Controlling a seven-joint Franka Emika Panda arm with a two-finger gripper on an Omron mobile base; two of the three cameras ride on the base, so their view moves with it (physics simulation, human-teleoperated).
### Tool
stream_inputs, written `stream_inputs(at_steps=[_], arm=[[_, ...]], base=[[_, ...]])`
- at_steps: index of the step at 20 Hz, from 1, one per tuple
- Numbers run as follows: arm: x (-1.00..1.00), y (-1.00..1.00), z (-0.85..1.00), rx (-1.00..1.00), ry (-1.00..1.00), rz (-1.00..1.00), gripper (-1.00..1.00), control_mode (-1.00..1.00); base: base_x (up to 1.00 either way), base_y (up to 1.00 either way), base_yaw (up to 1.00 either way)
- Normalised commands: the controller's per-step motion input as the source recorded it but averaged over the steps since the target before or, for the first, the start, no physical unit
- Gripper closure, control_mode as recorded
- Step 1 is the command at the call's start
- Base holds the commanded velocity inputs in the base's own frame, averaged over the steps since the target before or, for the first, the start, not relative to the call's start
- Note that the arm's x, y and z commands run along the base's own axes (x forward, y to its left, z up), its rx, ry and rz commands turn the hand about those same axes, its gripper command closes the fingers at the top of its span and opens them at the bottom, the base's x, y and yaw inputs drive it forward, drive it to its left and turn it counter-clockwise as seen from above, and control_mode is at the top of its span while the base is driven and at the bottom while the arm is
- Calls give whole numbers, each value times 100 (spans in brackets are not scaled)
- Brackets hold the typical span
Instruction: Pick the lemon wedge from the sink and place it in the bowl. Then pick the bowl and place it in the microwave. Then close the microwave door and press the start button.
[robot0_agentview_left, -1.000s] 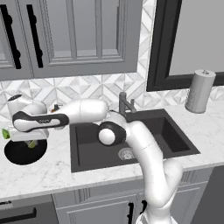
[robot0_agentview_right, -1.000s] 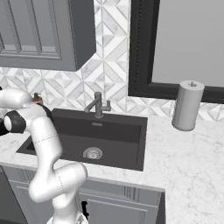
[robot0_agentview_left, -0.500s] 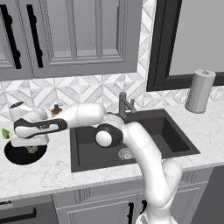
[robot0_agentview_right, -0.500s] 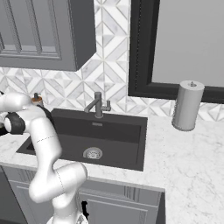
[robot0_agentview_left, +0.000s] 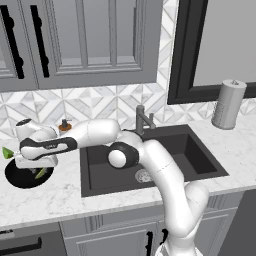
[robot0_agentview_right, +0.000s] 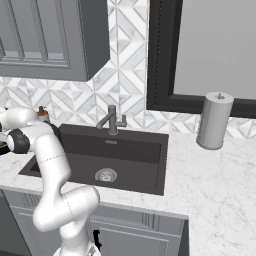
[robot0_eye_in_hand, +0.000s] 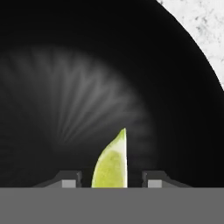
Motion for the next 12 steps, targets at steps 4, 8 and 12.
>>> stream_inputs(at_steps=[4,8,12], arm=[[13,-1,0,0,0,0,-100,-100],[-4,-1,6,1,0,0,-100,-100],[-30,-14,35,6,-5,0,-100,-100]], base=[[0,0,0],[0,0,0],[0,0,0]])
